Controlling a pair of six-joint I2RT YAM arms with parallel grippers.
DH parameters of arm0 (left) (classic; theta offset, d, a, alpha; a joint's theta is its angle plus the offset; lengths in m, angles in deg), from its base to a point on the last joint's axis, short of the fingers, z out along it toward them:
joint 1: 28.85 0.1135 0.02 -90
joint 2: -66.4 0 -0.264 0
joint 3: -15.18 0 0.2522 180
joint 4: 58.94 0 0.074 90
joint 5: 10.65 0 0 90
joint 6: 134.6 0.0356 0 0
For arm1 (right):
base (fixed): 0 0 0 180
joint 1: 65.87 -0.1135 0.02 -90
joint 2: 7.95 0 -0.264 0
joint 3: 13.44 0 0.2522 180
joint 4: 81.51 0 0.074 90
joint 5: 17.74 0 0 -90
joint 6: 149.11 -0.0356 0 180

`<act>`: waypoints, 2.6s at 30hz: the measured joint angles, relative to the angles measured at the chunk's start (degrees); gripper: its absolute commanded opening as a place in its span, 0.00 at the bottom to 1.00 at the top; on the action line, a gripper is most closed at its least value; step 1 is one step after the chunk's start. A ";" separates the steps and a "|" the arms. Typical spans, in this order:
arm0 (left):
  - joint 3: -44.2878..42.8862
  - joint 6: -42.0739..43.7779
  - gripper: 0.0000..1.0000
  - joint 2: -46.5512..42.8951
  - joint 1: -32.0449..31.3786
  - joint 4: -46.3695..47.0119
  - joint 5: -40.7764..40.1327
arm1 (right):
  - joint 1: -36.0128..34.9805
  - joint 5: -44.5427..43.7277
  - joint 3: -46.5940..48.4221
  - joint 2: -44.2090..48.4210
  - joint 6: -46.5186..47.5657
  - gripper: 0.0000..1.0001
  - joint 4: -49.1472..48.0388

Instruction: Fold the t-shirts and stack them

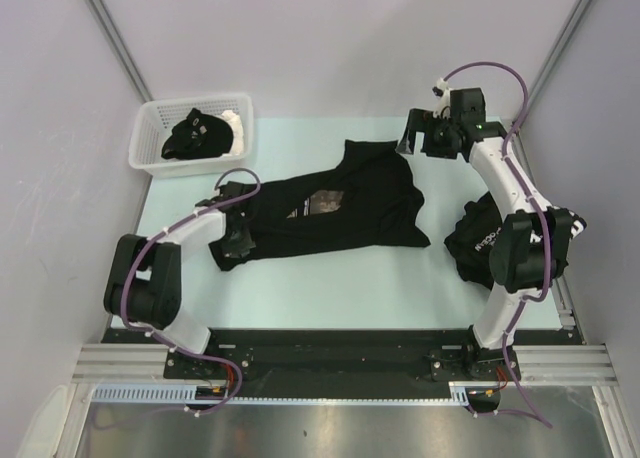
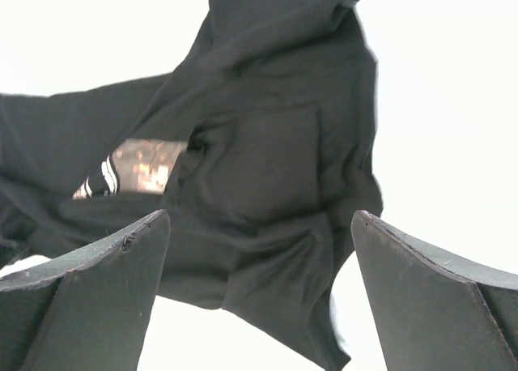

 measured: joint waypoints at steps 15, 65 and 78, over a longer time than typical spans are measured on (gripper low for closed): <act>3.26 0.35 0.00 -13.14 -0.26 -13.88 3.76 | 0.04 0.52 10.14 -5.92 -1.38 1.00 0.74; -23.02 -2.71 0.46 -4.07 -6.80 -21.92 -4.61 | -1.79 2.93 37.94 -35.19 -1.57 1.00 0.74; -13.07 -2.89 0.35 -7.06 -7.21 -19.34 2.78 | -2.60 3.63 11.23 -12.94 -5.20 1.00 1.75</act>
